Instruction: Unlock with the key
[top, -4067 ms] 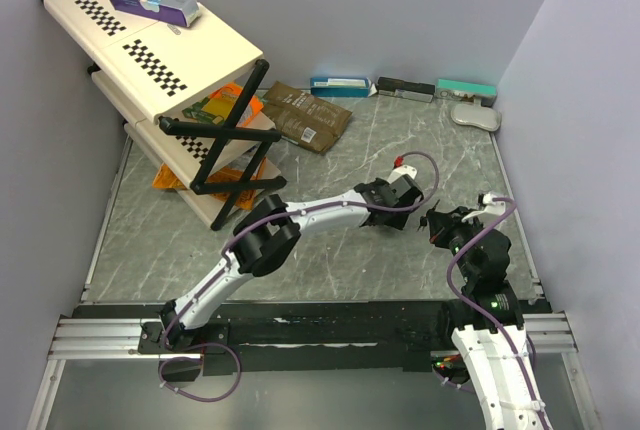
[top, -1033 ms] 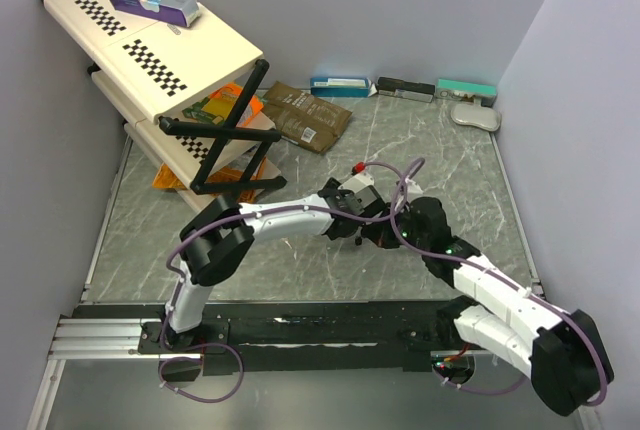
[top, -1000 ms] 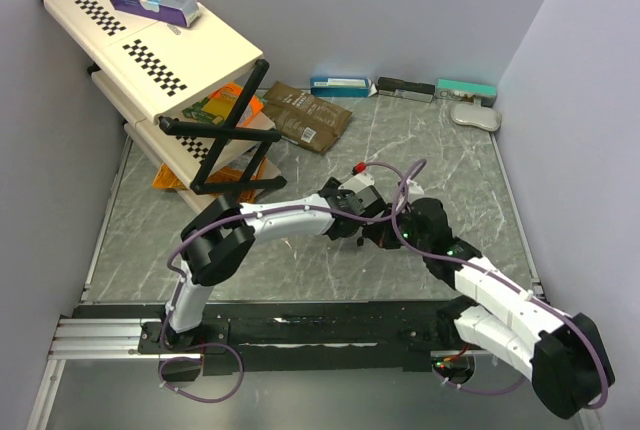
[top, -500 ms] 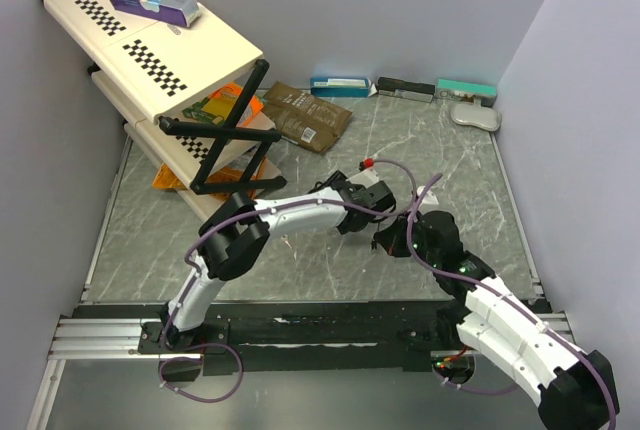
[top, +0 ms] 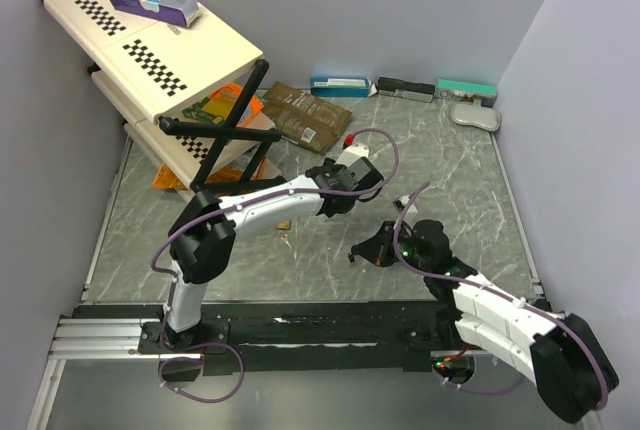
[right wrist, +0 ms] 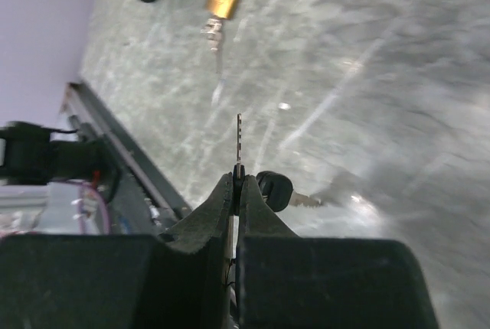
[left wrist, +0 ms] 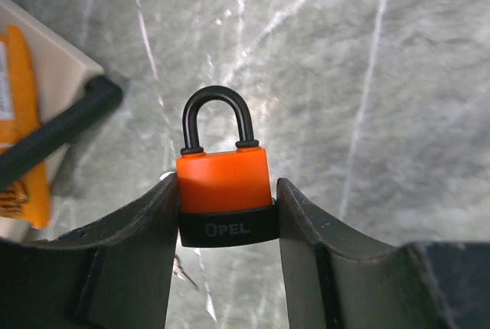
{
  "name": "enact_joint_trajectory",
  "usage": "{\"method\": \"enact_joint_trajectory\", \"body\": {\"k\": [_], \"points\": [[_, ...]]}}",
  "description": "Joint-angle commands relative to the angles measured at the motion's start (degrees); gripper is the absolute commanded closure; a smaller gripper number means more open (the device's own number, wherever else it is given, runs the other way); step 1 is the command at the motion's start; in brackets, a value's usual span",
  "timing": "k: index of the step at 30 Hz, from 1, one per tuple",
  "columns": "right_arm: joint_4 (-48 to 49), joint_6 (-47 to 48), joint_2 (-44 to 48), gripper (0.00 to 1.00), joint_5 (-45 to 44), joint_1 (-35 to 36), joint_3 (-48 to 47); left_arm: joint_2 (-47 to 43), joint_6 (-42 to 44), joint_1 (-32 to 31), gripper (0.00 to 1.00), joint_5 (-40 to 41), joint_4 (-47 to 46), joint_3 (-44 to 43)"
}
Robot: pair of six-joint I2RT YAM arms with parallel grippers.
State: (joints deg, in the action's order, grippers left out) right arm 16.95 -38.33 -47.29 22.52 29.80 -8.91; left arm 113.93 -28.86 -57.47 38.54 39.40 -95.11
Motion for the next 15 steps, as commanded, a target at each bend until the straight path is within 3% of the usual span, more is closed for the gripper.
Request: {"method": "enact_joint_trajectory", "body": {"k": [1,15], "points": [[16.53,-4.38,-5.34,1.00,4.54,0.61,0.12,-6.61,-4.00,-0.62,0.99,-3.82,-5.73,4.13],[28.22,-8.17,-15.82,1.00,11.14,0.70,-2.34,-11.28,-7.17,-4.84,0.99,-7.61,-10.57,9.15]]}}
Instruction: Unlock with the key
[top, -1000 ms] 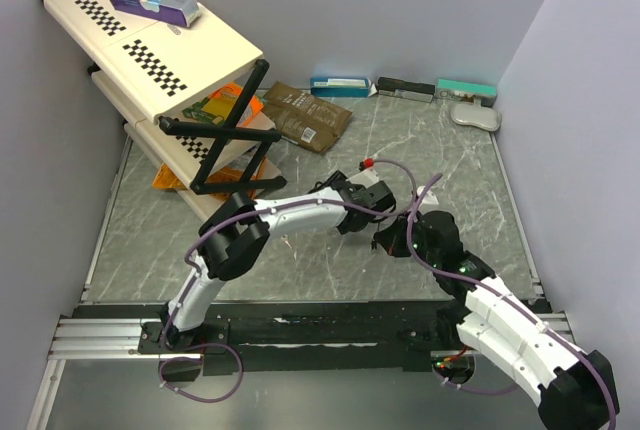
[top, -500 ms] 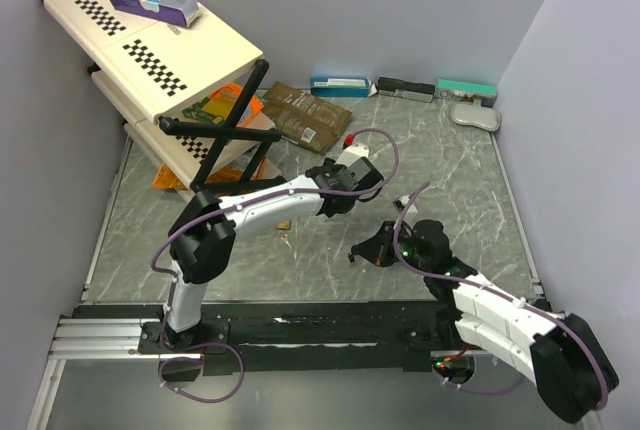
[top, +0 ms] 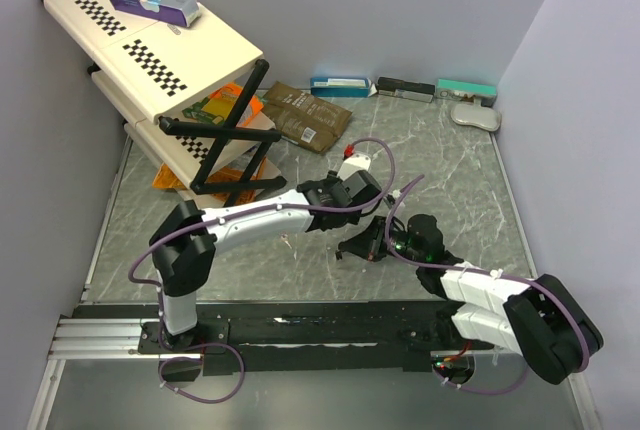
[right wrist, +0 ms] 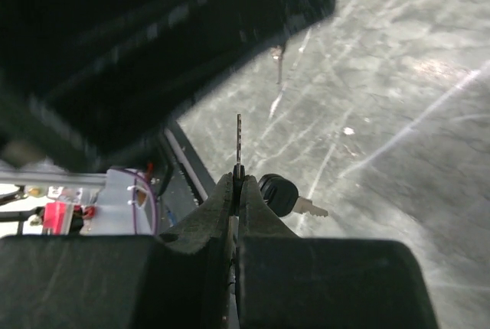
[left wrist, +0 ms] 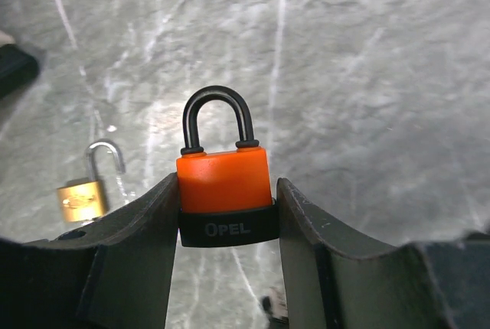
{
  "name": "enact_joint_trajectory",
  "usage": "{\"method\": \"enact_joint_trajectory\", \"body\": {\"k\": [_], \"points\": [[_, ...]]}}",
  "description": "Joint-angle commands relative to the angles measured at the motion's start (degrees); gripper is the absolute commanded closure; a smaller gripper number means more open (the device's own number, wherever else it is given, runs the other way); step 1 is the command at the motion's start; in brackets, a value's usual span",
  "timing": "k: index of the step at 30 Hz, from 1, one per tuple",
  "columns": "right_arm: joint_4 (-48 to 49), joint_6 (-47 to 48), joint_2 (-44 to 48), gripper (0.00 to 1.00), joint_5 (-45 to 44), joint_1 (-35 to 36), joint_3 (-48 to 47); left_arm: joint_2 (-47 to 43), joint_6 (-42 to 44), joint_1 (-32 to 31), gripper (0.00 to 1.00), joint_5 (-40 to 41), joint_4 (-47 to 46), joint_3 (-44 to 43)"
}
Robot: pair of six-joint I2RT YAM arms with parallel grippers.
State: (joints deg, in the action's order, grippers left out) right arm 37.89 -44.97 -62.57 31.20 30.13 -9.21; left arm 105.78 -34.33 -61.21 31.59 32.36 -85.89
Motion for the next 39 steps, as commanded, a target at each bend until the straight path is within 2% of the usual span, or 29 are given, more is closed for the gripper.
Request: {"method": "enact_joint_trajectory", "body": {"k": [1,12,32,39], "points": [[7.72,-1.78,-0.71,1.00,2.72,0.28,-1.95,-3.03,-1.88,-1.19,0.99,-0.83,-3.44,-0.07],[6.23,-2.49,-0.80,1.00,1.23,-0.07,-1.86,-3.47,-3.55,-3.30,0.99,-0.04,-3.18,1.16],[10.89,-4.34,-3.00,1.00,3.52,-2.36,-0.72,-5.05,-4.87,-5.67,0.99,1.36,-1.95,1.95],[9.22,-3.98,-0.37,1.00,2.99,-2.53,-0.37,-4.61,-4.96,-5.76,0.99,1.19,-1.86,2.13]]}}
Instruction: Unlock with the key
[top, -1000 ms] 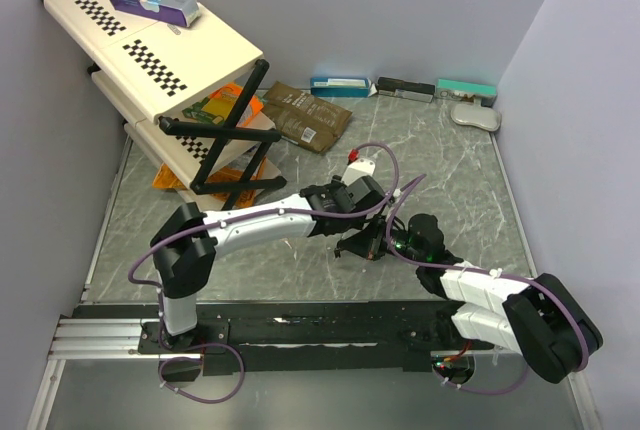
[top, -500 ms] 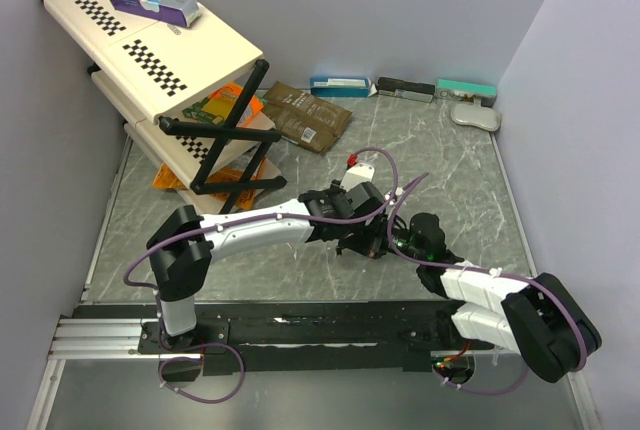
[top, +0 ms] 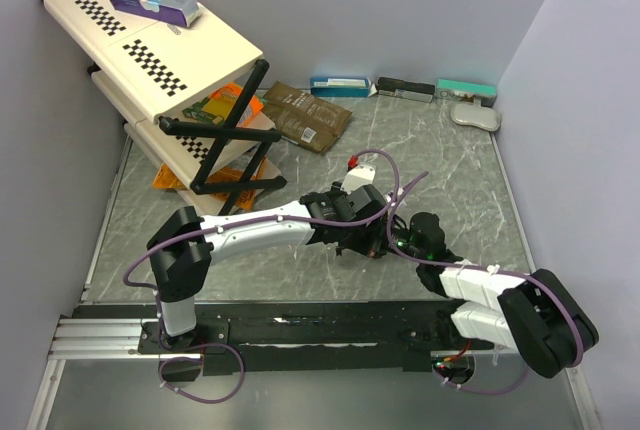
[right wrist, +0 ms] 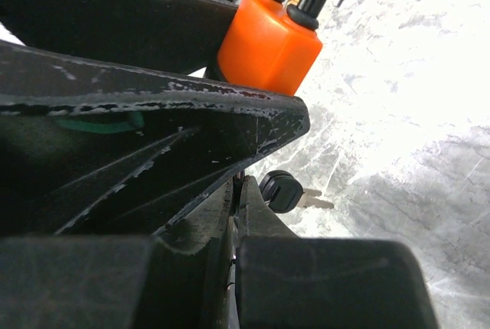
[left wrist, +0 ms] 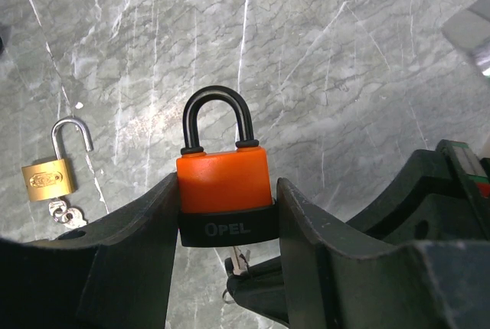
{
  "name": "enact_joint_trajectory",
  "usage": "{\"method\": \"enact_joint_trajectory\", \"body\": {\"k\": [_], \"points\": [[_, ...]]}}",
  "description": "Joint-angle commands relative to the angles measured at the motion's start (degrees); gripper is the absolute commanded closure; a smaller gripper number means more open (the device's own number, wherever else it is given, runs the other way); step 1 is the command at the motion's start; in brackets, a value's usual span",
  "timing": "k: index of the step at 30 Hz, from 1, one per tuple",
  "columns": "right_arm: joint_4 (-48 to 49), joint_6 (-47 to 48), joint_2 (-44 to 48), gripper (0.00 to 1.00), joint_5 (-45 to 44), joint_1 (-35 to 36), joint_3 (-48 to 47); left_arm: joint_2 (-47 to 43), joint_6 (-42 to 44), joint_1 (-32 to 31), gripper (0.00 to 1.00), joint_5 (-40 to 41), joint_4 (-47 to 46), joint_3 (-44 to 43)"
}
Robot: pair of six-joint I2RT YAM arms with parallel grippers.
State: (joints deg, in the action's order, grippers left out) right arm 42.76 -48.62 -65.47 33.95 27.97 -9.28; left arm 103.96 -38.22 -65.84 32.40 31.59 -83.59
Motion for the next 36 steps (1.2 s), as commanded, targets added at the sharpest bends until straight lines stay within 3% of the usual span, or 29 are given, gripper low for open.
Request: {"method": "enact_joint_trajectory", "body": {"k": [1,10,36], "points": [[3.91,-0.07,3.24,1.00,0.06,-0.63,-0.30,-2.80,-1.07,-1.13,0.99,0.38,-1.10,-0.17],[1.01,0.72,4.48,1.00,-0.29,-1.25,-0.83,-2.71,-0.89,-1.48,0.99,0.29,-1.27,-0.43],[9.44,-1.83,-1.68,1.00,4.01,-3.71,-1.45,-2.80,-1.42,-3.06,0.99,0.29,-1.45,-0.70]]}}
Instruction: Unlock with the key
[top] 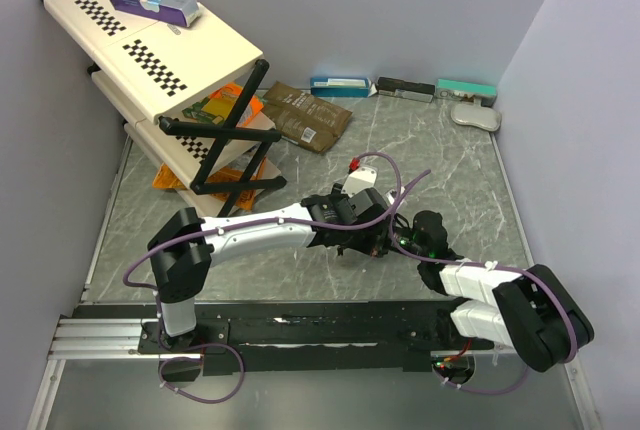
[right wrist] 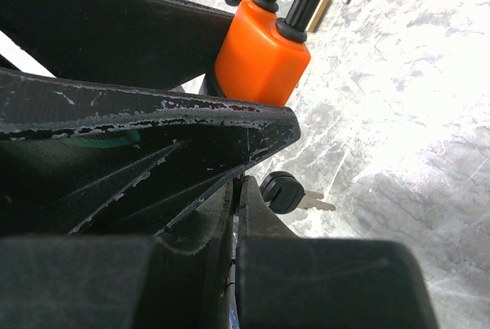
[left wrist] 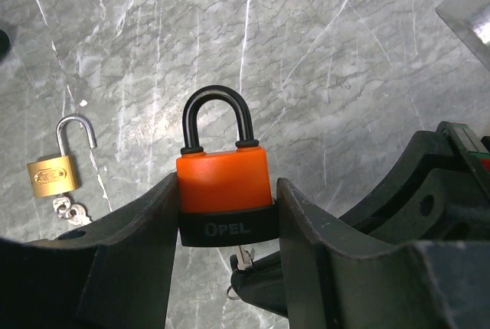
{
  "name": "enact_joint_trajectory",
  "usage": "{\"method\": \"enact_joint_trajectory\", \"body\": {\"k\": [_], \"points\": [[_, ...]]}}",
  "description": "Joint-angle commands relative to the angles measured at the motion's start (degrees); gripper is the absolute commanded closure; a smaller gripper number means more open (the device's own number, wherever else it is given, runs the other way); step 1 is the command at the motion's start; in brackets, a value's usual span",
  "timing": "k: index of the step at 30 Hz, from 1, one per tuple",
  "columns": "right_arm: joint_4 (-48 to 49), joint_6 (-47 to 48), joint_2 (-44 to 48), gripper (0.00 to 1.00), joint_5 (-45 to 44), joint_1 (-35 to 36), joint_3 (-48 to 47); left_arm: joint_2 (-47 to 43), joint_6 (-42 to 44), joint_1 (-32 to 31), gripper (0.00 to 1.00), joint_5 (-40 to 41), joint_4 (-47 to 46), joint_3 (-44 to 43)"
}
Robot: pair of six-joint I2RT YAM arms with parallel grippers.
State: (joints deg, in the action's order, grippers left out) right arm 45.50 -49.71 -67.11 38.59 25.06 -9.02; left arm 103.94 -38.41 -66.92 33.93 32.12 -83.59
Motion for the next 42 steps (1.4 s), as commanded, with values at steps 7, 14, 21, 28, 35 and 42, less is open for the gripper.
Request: {"method": "enact_joint_trajectory", "body": {"k": [7,14,21,28,35,42], "points": [[6.19,0.05,1.37,1.00,-0.36,-1.85,-2.32,-3.66,-1.49,-2.17,0.99,-2.64,-3.55,0.79],[6.35,-0.03,1.72,1.00,0.61,-2.82,-2.85,-3.83,-1.66,-2.61,0.99,-3.87,-4.52,1.85],[5.66,0.14,2.95,1.00,0.78,-3.96,-2.41,-3.66,-1.75,-3.22,0.99,-3.70,-4.08,1.77],[4.87,0.32,4.62,1.00,1.84,-5.90,-2.58,-3.92,-1.49,-3.84,0.99,-4.58,-4.87,2.64],[3.90,0.23,5.94,1.00,2.28,-6.95,-2.68,-3.92,-1.23,-4.28,0.99,-4.67,-5.05,2.73],[3.46,-0.74,6.90,1.00,1.67,-8.10,-2.06,-3.92,-1.23,-4.54,0.99,-4.23,-4.87,2.56]]}}
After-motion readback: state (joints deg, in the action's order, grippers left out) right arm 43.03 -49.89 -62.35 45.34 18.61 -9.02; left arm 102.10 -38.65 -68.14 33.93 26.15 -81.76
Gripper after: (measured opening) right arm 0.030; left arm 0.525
